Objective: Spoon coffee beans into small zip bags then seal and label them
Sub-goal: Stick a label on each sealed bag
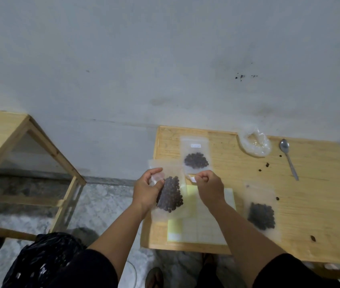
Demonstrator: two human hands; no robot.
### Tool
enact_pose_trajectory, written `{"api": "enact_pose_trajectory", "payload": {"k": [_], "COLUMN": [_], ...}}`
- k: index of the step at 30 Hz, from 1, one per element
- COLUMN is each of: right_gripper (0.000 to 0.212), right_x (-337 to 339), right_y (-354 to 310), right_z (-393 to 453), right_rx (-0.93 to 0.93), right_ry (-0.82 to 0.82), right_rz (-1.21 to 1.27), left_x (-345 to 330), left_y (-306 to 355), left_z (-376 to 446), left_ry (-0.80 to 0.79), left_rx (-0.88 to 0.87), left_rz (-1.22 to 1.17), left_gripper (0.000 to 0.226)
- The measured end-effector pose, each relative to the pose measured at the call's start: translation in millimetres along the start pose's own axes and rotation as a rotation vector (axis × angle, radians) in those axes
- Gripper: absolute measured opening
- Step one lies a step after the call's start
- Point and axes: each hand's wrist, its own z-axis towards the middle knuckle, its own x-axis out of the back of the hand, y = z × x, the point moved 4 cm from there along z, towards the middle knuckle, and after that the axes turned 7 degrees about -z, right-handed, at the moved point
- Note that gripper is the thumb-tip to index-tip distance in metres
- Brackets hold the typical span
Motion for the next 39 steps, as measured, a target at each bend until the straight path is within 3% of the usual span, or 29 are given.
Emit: {"api": "enact_pose_trajectory", "payload": {"k": [12, 22, 31, 39], "right_gripper": [0.004, 0.009, 0.011, 0.018], "right_x": [5, -13, -14, -18], "right_y": [2, 10, 9, 10], "right_z": [-18, -30, -30, -28], "right_rx": [0.051, 0.043, 0.060, 0.051], "right_ry": [0.028, -0.171, -0.195, -0.233], "right_rz": [0.119, 0.191, 0.262, 0.279], "left_x": [-13, -19, -26, -27], "left_y": [-7, -18, -16, -11], "left_z": [-9, -18, -23, -24], "left_ry": [-0.021, -0.056, -0.030, 0.039], "left_rx": [0.016, 0.061, 0.062, 0.083], "left_rz": [0.095, 0.076, 0.034, 0.040], "left_gripper": [0.025, 0.026, 0.009, 0.011]}}
